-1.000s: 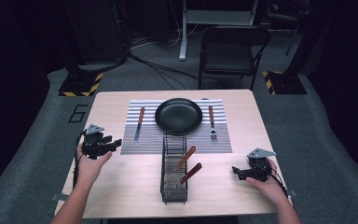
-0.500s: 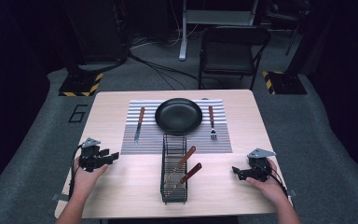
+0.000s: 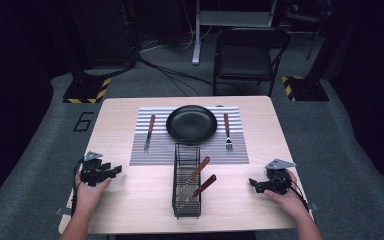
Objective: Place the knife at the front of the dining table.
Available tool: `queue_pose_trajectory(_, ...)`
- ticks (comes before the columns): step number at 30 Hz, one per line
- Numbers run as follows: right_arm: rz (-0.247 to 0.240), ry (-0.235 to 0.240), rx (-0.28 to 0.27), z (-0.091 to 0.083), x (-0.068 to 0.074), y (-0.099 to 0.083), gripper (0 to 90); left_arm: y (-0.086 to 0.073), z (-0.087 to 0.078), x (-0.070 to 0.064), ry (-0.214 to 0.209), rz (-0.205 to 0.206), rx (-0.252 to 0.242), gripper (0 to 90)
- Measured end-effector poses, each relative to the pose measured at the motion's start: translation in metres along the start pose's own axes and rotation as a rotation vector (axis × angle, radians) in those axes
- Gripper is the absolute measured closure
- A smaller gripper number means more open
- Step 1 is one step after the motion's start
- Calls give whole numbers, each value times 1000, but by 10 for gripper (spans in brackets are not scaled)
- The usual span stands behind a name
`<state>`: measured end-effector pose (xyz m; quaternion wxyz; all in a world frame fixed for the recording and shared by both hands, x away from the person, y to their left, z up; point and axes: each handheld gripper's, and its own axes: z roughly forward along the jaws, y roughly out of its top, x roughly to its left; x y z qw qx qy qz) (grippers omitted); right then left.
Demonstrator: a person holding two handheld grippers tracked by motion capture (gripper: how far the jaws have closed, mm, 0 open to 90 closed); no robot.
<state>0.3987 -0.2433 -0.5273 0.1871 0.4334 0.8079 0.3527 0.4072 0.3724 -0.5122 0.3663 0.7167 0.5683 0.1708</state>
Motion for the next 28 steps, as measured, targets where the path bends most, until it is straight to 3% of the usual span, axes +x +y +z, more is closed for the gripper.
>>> queue_pose_trajectory(11,-2,-1,0,0,0,0,99,-5,-5,22,82,8,-38,389)
queue_pose_trajectory(15,-2,-1,0,0,0,0,99,-6,-6,26,86,-10,-36,353)
queue_pose_trajectory(20,-2,-1,0,0,0,0,99,-8,-14,31,100,12,-30,349)
queue_pose_trajectory(24,-2,-1,0,0,0,0,99,-9,-11,34,106,-13,-25,337)
queue_pose_trajectory(28,-1,1,-1,0,1,0,99,-10,-8,31,100,10,-18,337)
